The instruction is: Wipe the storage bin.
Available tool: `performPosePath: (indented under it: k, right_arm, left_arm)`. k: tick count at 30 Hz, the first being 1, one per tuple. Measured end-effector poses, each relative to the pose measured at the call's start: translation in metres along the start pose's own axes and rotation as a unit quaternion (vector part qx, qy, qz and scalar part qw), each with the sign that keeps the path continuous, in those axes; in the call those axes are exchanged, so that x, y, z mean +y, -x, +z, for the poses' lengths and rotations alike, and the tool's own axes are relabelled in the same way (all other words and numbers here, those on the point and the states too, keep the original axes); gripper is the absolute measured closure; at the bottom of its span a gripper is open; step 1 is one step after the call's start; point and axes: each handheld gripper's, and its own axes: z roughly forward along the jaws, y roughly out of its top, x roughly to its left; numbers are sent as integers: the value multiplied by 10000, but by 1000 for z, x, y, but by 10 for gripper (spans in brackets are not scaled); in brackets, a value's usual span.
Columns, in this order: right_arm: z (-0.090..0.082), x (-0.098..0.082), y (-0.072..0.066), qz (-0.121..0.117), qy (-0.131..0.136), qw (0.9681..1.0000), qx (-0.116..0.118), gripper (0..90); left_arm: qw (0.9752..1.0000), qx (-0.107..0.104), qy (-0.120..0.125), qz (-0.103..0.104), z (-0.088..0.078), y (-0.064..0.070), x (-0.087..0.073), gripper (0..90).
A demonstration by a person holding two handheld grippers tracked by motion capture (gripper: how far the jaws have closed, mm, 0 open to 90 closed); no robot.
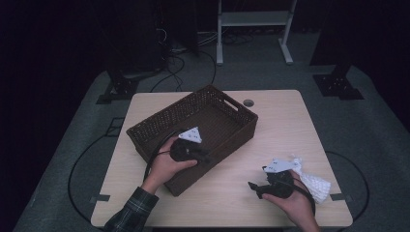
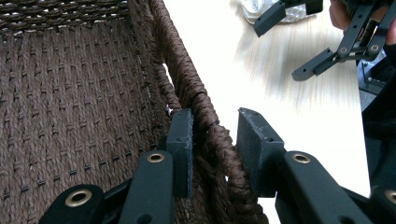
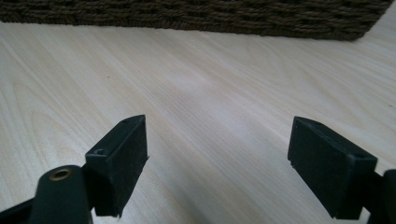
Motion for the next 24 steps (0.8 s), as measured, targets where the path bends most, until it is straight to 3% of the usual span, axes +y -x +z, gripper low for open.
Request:
performPosePath:
  k: [10, 24]
  right_arm:
    - [-12, -5, 5, 19, 40, 9999, -161, 192]
    - [-32, -12, 19, 239, 216, 9987, -387, 189]
  left_arm:
    - [10000, -38, -27, -24, 1, -1, 1, 666]
    - [9999, -83, -62, -32, 0, -3, 1, 664]
